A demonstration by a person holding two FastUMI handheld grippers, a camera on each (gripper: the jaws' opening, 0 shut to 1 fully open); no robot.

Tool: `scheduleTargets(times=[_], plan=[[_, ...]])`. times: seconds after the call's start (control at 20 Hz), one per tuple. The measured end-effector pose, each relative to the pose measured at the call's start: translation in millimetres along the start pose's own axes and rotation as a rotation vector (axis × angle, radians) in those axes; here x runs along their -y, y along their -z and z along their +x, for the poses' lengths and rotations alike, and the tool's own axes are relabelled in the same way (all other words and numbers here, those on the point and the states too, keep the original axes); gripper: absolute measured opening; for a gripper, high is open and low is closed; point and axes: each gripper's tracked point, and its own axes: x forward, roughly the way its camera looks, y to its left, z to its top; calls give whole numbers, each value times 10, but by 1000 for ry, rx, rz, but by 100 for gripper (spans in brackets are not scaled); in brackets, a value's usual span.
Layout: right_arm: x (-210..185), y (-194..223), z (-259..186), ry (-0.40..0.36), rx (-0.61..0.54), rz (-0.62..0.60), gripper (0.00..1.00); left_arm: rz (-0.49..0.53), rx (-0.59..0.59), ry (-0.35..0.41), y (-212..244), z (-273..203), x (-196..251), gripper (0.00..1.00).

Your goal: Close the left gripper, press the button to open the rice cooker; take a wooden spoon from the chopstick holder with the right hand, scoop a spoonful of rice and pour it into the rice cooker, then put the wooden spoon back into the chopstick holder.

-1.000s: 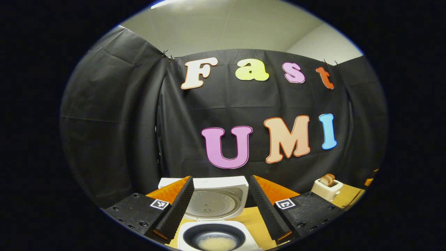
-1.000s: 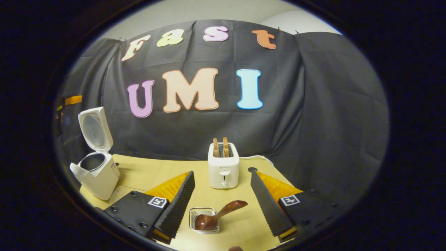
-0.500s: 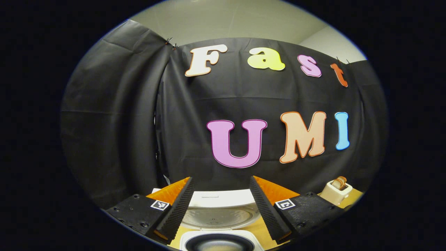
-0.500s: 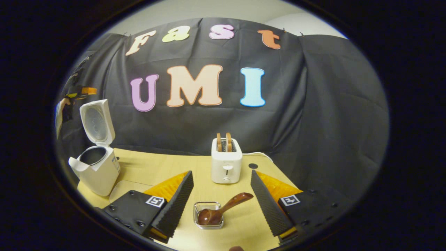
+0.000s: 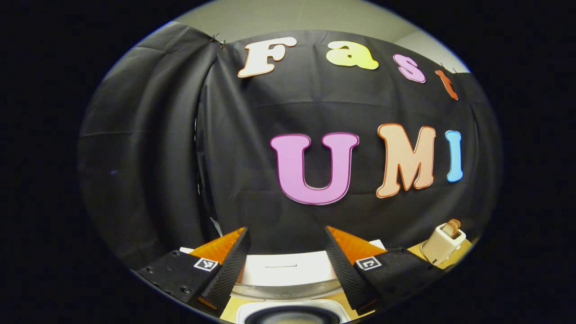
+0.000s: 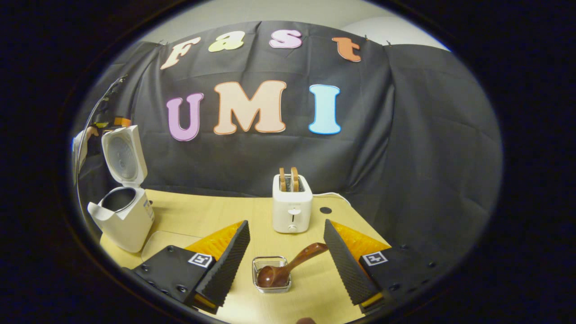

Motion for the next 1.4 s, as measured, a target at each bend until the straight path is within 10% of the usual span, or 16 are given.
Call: scheduleTargets(times=[1.4], plan=[[-1016, -255, 190, -280, 34, 3, 100, -79, -76, -13, 864, -1476, 186, 94]])
